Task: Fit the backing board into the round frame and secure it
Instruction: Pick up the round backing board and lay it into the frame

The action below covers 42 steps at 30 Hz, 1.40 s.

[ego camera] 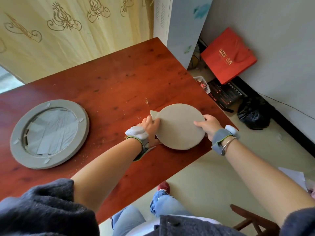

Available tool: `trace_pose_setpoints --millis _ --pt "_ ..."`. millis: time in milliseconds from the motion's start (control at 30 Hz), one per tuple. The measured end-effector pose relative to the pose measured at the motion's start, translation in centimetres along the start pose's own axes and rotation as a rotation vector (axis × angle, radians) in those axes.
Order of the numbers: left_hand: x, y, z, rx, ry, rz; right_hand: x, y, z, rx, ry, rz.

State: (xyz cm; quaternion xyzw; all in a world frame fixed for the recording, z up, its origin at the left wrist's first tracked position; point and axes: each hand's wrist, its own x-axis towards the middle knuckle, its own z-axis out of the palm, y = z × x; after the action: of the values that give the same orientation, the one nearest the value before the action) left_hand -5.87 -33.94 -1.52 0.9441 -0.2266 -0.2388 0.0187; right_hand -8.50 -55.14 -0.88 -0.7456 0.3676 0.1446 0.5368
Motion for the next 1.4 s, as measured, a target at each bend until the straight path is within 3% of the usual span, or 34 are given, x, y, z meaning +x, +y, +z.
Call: trace_pose_setpoints --millis 100,267,367,433,567,667,733,833,967,1200,1333,1400 --pt "-0.5 -0.1 0.1 0.081 0.106 -0.015 -0.1 -1.3 -0.1 0.218 -0.119 -0.028" --pt "-1.4 -1.4 -1.6 -0.081 0.112 -0.089 -0.8 -3.4 -0.3 0.323 -0.269 -0.108" --pt "-1.6 -2.5 -3.6 -0.215 0.198 -0.177 -0.7 -4.6 -0.7 0.422 -0.327 -0.139" --pt "-2.0 -2.6 -4.9 -0.367 0.239 -0.255 -0.6 -5.0 -0.7 0.409 -0.351 -0.162" --pt "-3.5 -2.5 -5.7 -0.968 0.374 -0.305 -0.9 -5.3 1.0 0.212 -0.364 -0.219" --pt "-5.0 -3.0 -5.8 -1.33 0.35 -0.356 -1.6 -5.8 3.2 0.181 -0.427 -0.233" --pt "-6.3 -3.8 -5.8 -1.428 0.313 -0.381 -2.3 -6.5 5.2 0.202 -0.508 -0.242" --pt "-7.5 -4.5 -5.8 -1.508 0.262 -0.483 -2.5 -7.2 7.1 0.284 -0.506 -0.267" --pt "-9.8 -7.1 -4.9 -1.491 0.261 -0.73 -4.2 -9.0 11.3 0.202 -0.503 -0.326" --pt "-14.1 -14.4 -2.9 -1.484 0.341 -0.889 -7.8 -11.4 20.0 0.065 -0.567 -0.407" --pt "-16.5 -19.9 -1.9 -0.925 0.292 -0.949 -9.3 -11.9 25.4 0.068 -0.681 -0.316" --pt "-16.8 -21.0 -1.9 -0.87 0.289 -0.911 -9.7 -11.9 26.5 0.09 -0.693 -0.274"
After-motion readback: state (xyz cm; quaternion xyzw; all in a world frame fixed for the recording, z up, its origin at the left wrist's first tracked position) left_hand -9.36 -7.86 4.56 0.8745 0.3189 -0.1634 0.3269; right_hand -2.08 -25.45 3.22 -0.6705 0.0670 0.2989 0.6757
